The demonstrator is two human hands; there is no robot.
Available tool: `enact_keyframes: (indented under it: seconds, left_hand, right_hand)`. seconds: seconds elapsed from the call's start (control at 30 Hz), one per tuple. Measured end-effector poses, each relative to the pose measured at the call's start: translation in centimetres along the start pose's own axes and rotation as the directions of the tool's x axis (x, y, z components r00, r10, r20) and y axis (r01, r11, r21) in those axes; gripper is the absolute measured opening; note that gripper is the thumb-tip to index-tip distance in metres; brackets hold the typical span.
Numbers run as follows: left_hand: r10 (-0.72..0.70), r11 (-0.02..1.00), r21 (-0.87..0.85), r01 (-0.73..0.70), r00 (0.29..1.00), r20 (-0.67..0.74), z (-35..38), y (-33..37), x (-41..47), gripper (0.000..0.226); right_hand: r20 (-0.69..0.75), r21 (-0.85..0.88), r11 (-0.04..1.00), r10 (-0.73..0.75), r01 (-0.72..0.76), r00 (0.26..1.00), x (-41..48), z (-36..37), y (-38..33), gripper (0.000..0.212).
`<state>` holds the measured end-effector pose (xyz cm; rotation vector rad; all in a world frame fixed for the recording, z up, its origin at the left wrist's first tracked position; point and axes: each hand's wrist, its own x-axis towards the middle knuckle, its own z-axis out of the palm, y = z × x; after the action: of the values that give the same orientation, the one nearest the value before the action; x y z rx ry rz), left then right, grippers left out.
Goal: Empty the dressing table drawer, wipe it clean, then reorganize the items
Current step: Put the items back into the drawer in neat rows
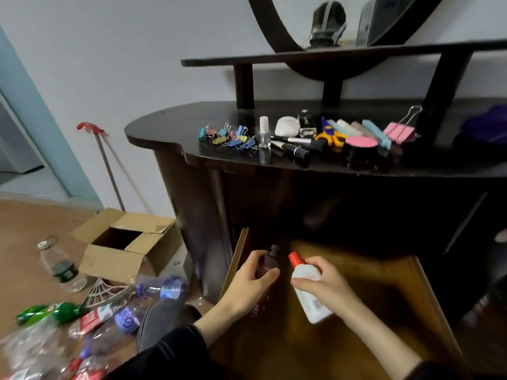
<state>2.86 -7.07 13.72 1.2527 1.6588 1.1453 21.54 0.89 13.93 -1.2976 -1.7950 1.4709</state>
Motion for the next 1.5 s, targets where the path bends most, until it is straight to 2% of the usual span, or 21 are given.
enact_keyframes:
  seconds: [0.07,0.2,0.3,0.43,0.67,0.77,0.87,0.93,1.1,1.27,1.37,1.5]
  left_hand:
    - [-0.004,0.99,0.138,0.001,1.0,0.021,0.6,-1.5,1.0,0.033]
    - [-0.054,0.953,0.303,0.018,0.992,0.111,1.8,-3.7,1.8,0.037]
    - [-0.088,0.892,0.453,0.002,0.982,0.169,1.9,-4.6,2.0,0.046]
    - [-0.125,0.824,0.567,0.008,0.978,0.168,1.9,-4.8,1.9,0.052]
    - [-0.213,0.81,0.584,0.052,0.954,0.212,1.7,-5.3,1.8,0.075]
    - [-0.223,0.815,0.577,0.046,0.945,0.24,1.4,-5.7,1.8,0.083]
    - [-0.24,0.797,0.603,0.029,0.932,0.272,1.5,-5.8,2.0,0.078]
    - [-0.26,0.781,0.624,0.029,0.924,0.282,1.6,-5.8,2.0,0.074]
    - [-0.275,0.747,0.663,0.046,0.93,0.245,1.8,-6.2,1.9,0.072]
    - [-0.246,0.691,0.723,0.023,0.947,0.205,1.7,-6.6,1.8,0.064]
    - [-0.225,0.593,0.805,0.009,0.962,0.156,1.9,-6.1,1.8,0.056]
    - [-0.156,0.393,0.917,-0.062,0.979,0.133,2.3,-5.1,1.5,0.035]
  right_hand:
    - [0.017,0.008,0.997,0.082,-0.082,0.996,1.4,0.6,1.7,0.041]
    - [0.032,-0.015,0.988,0.154,-0.153,0.988,2.6,1.3,4.3,0.033]
    - [0.054,-0.067,0.985,0.163,-0.16,0.985,2.7,1.3,5.5,0.033]
    - [0.028,-0.089,0.986,0.148,-0.145,0.989,3.0,0.8,5.9,0.031]
    - [0.044,-0.147,0.979,0.147,-0.139,0.988,3.3,1.1,6.1,0.028]
    - [0.014,-0.117,0.983,0.146,-0.143,0.989,3.5,0.8,6.0,0.025]
    - [-0.019,-0.11,0.981,0.161,-0.162,0.987,3.6,0.2,6.4,0.025]
    - [-0.005,-0.169,0.97,0.176,-0.174,0.984,3.5,0.3,6.8,0.028]
    - [0.104,-0.311,0.94,0.183,-0.143,0.978,3.2,1.6,7.5,0.032]
    - [0.173,-0.368,0.922,0.195,-0.12,0.965,3.2,2.5,7.5,0.042]
    - [0.202,-0.407,0.905,0.219,-0.121,0.955,3.2,2.6,7.3,0.046]
    - [0.218,-0.437,0.888,0.26,-0.145,0.941,2.9,2.6,6.9,0.058]
